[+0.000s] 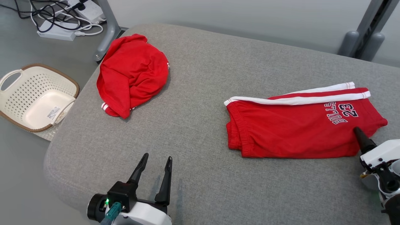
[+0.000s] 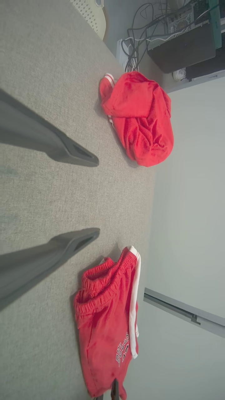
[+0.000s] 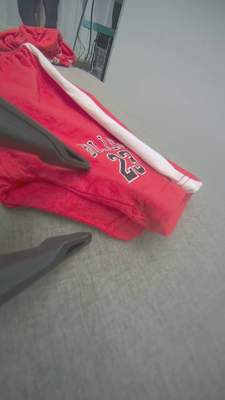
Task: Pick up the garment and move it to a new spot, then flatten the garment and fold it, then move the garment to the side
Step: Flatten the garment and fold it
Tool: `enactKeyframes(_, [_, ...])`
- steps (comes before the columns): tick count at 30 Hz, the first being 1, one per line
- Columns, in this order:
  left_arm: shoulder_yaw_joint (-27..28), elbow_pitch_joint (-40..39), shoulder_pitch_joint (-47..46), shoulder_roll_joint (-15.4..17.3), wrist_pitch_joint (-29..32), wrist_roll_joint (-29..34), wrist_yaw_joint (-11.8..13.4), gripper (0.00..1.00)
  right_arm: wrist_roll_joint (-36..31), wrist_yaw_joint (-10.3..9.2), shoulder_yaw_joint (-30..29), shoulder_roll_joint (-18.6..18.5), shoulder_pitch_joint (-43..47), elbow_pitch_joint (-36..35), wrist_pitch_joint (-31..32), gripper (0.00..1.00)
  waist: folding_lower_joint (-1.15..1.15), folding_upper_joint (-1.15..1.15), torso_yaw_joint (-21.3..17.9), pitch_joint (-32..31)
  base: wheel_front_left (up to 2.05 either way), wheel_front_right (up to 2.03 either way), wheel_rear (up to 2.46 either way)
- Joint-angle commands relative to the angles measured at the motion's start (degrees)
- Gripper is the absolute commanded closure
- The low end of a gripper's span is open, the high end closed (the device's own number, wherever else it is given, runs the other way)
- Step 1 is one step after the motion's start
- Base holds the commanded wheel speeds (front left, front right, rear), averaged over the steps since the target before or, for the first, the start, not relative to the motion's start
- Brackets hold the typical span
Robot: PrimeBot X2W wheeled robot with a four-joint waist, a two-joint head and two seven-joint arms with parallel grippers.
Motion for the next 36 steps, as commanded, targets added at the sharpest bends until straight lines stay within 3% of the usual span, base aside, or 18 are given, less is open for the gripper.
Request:
enactKeyframes(1, [0.1,-0.1,-0.7,0.2,-0.2,-0.3,0.4,0.0,0.1,0.0,0.3,0.3,0.1,1.2,0.8,0.0,0.0,0.0,0.7,0.4,0.0,0.0,0.0])
enactKeyframes(8, [-0.2,-0.5,-0.8,0.2,-0.2,-0.8,0.6,0.0,0.8,0.0,1.1,0.2,-3.2,5.3,1.9,0.0,0.0,0.0,1.7,1.2,0.0,0.0,0.0])
enactKeyframes(9, [-0.2,-0.6,-1.0,0.2,-0.2,-0.9,0.7,0.0,1.4,0.0,1.5,0.5,-3.7,5.2,2.2,0.13,0.0,0.0,1.7,1.4,0.0,0.0,0.0])
enactKeyframes(10, [-0.2,-0.5,-1.1,0.2,-0.2,-1.0,0.8,0.0,1.5,0.0,1.8,0.4,-3.8,5.1,2.2,0.51,0.0,0.0,1.7,1.4,0.0,0.0,0.0])
enactKeyframes(11, [-0.2,-0.5,-1.2,0.2,-0.2,-1.1,0.8,0.0,1.6,0.0,2.1,0.4,-3.9,4.9,2.0,0.69,0.0,0.0,1.7,1.5,0.0,0.0,0.0])
enactKeyframes(12, [-0.2,-0.5,-1.3,0.2,-0.2,-1.2,0.9,0.0,1.8,0.0,2.4,0.3,-3.9,4.5,1.7,1.0,0.0,0.0,1.6,1.5,0.0,0.0,0.0])
enactKeyframes(36, [0.6,0.1,0.6,0.2,-0.2,-1.1,0.2,0.0,9.5,0.0,4.9,-0.8,4.3,-2.4,-5.1,1.0,0.0,0.0,-6.1,-4.0,0.0,0.0,0.0])
